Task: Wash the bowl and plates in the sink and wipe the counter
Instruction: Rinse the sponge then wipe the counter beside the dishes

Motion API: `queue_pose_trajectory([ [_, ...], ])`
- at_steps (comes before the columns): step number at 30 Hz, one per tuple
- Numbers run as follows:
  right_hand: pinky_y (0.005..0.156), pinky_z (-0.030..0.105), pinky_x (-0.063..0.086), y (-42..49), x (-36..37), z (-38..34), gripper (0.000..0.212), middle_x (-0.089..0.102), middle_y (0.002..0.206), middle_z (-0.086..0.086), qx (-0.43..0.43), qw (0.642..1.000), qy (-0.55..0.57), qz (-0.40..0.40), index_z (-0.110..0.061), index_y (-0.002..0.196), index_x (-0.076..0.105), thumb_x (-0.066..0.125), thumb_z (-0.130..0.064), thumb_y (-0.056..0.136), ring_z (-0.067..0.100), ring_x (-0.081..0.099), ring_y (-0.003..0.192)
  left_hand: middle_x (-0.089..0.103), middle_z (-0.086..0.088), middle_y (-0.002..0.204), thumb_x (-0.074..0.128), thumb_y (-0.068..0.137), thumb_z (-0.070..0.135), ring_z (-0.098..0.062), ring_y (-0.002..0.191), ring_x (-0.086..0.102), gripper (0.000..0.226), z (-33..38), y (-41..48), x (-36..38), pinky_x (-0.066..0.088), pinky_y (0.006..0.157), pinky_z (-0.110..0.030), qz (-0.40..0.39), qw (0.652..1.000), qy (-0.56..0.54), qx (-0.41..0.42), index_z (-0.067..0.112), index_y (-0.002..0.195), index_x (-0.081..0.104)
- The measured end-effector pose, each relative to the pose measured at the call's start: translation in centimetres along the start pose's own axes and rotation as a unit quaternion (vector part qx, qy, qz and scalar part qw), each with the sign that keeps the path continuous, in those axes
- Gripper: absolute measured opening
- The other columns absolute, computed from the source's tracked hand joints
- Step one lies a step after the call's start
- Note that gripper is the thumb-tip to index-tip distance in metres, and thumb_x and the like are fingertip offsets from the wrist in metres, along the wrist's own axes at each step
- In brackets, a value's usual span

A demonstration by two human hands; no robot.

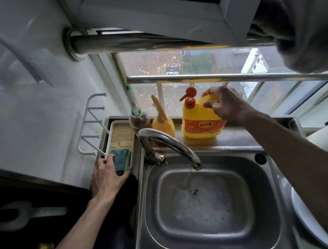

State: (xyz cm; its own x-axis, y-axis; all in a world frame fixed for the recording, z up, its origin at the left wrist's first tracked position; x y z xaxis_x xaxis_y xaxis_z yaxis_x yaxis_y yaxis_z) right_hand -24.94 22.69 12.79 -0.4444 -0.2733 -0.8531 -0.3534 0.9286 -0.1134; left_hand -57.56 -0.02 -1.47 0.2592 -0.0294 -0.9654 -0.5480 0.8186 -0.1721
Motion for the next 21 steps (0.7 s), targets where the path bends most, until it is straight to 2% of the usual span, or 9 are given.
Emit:
queue_pose_trajectory([
  [6, 0.109, 0.052, 0.029, -0.4, -0.4, 0.0, 0.053, 0.052, 0.138, 0.013, -0.023, 0.998, -0.054, 0.019, -0.024, 0.141, 0.06, 0.078, -0.032, 0.091, 0.034, 0.039, 0.135, 0.054, -0.013, 0.124, 0.085, 0.077, 0.051, -0.032, 0.113, 0.059, 0.073, 0.6, -0.4, -0.4, 0.054, 0.087, -0.045, 0.004, 0.999, -0.039, 0.013, 0.022, 0.138, 0.056],
  [9, 0.108, 0.051, 0.033, -1.4, -0.9, 0.1, 0.049, 0.057, 0.133, 0.013, -0.032, 0.996, -0.061, 0.061, -0.022, 0.137, 0.063, 0.08, -0.025, 0.091, 0.034, 0.046, 0.132, 0.052, -0.012, 0.13, 0.089, 0.075, 0.044, -0.034, 0.117, 0.058, 0.073, 0.5, -0.8, -0.5, 0.055, 0.091, -0.048, 0.001, 0.998, -0.06, 0.032, 0.023, 0.137, 0.059],
  [11, 0.102, 0.048, 0.04, -1.9, -0.9, 0.1, 0.043, 0.062, 0.129, 0.014, -0.036, 0.995, -0.044, 0.078, -0.02, 0.133, 0.067, 0.078, -0.016, 0.092, 0.036, 0.055, 0.124, 0.053, -0.01, 0.132, 0.09, 0.076, 0.036, -0.035, 0.116, 0.059, 0.069, 0.3, -1.1, -0.8, 0.056, 0.088, -0.049, 0.002, 0.997, -0.066, 0.039, 0.024, 0.137, 0.06],
  [13, 0.093, 0.04, 0.046, -2.2, -0.9, -0.1, 0.04, 0.066, 0.126, 0.015, -0.038, 0.996, -0.014, 0.084, -0.016, 0.131, 0.069, 0.076, -0.008, 0.092, 0.036, 0.062, 0.115, 0.056, -0.009, 0.132, 0.088, 0.08, 0.029, -0.036, 0.111, 0.063, 0.063, 0.0, -1.2, -1.2, 0.056, 0.084, -0.048, 0.001, 0.997, -0.068, 0.036, 0.025, 0.137, 0.061],
  [17, 0.082, 0.019, 0.043, -2.4, -0.4, -1.0, 0.04, 0.069, 0.122, 0.012, -0.04, 0.995, 0.026, 0.083, -0.013, 0.128, 0.073, 0.076, 0.0, 0.09, 0.029, 0.066, 0.109, 0.06, -0.008, 0.128, 0.085, 0.083, 0.024, -0.035, 0.104, 0.067, 0.055, -0.6, -1.1, -1.5, 0.056, 0.081, -0.044, 0.005, 0.998, -0.063, 0.029, 0.024, 0.134, 0.063],
  [18, 0.081, 0.018, 0.043, -2.4, -0.2, -1.3, 0.04, 0.069, 0.121, 0.012, -0.044, 0.995, 0.03, 0.081, -0.013, 0.128, 0.073, 0.076, -0.001, 0.09, 0.028, 0.066, 0.108, 0.061, -0.007, 0.128, 0.085, 0.083, 0.025, -0.035, 0.103, 0.067, 0.053, -0.6, -1.1, -1.5, 0.056, 0.081, -0.044, 0.003, 0.998, -0.062, 0.028, 0.024, 0.133, 0.064],
  [21, 0.085, 0.028, 0.045, -2.1, 0.0, -1.9, 0.041, 0.07, 0.123, 0.012, -0.055, 0.995, 0.032, 0.077, -0.015, 0.128, 0.073, 0.078, -0.004, 0.089, 0.031, 0.066, 0.11, 0.059, -0.006, 0.128, 0.084, 0.084, 0.025, -0.033, 0.102, 0.067, 0.053, -0.5, -1.1, -1.4, 0.057, 0.08, -0.044, 0.005, 0.998, -0.063, 0.029, 0.024, 0.133, 0.064],
])
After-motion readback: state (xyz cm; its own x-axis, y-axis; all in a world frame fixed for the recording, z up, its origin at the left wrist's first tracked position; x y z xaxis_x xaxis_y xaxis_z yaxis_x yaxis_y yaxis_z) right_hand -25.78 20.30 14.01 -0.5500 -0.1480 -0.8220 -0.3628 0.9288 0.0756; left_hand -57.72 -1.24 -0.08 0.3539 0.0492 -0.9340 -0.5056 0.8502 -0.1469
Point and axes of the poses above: each hand's wrist, its own y-axis towards the middle knuckle, its own x-axis out of the palm, z = x × y, the point moved 6 cm from there along y, towards the middle knuckle
